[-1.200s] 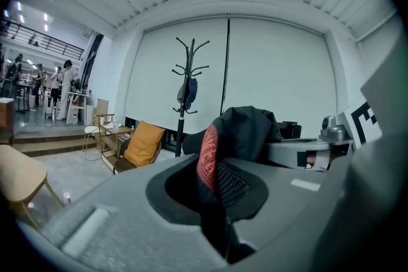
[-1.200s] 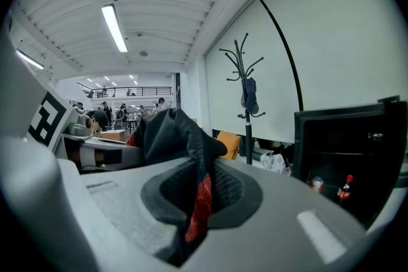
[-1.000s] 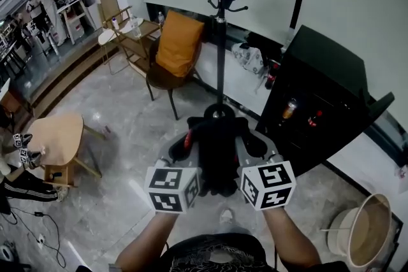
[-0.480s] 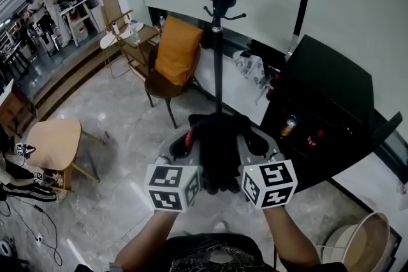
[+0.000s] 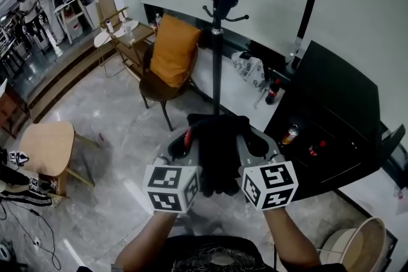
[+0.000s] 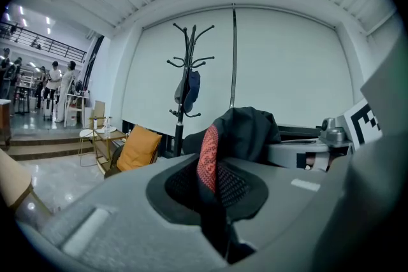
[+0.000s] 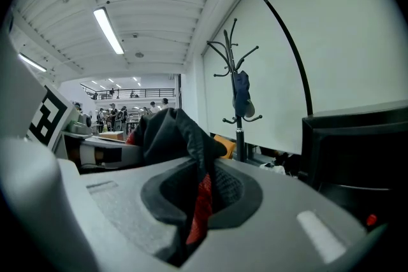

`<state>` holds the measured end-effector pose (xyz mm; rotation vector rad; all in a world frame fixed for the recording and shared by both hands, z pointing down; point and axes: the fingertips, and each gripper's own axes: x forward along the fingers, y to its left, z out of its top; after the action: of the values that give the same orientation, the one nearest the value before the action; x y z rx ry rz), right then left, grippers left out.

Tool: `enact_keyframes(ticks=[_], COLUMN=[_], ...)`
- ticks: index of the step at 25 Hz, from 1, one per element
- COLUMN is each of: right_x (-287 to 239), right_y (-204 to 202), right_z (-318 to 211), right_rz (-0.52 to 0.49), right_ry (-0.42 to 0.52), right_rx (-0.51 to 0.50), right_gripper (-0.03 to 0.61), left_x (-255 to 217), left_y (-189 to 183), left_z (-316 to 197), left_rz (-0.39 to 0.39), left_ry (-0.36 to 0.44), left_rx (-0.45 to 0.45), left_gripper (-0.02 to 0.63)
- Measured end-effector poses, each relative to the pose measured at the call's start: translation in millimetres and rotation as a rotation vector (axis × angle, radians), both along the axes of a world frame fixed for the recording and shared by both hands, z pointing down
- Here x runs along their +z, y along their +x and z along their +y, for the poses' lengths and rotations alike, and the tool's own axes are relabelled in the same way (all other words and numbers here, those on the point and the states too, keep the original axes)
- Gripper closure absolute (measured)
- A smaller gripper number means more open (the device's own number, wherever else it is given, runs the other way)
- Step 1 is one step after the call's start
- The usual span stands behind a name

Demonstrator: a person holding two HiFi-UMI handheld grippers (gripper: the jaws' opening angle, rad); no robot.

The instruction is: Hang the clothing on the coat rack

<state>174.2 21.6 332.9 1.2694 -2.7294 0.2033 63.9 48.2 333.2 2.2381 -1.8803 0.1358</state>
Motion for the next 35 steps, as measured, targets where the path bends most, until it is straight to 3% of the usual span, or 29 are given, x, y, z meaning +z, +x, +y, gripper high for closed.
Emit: enact_keyframes(ticks=[19, 35], right_x=[4, -2], right_y=[-120, -174], right_z=[-99, -137], right_rz=[0.024, 0.041], right_ry=[-0.025, -0.011], right_rx=[0.179, 0.273], right_gripper=[0.555, 0.555], left_x=[7, 3], left_y=[-119, -175], left_z=[-121, -169], left_rz=[0.035, 0.055], left_ry=[-0.019, -0.012], left_rx=[0.175, 0.274], left_gripper=[0.580, 0.580])
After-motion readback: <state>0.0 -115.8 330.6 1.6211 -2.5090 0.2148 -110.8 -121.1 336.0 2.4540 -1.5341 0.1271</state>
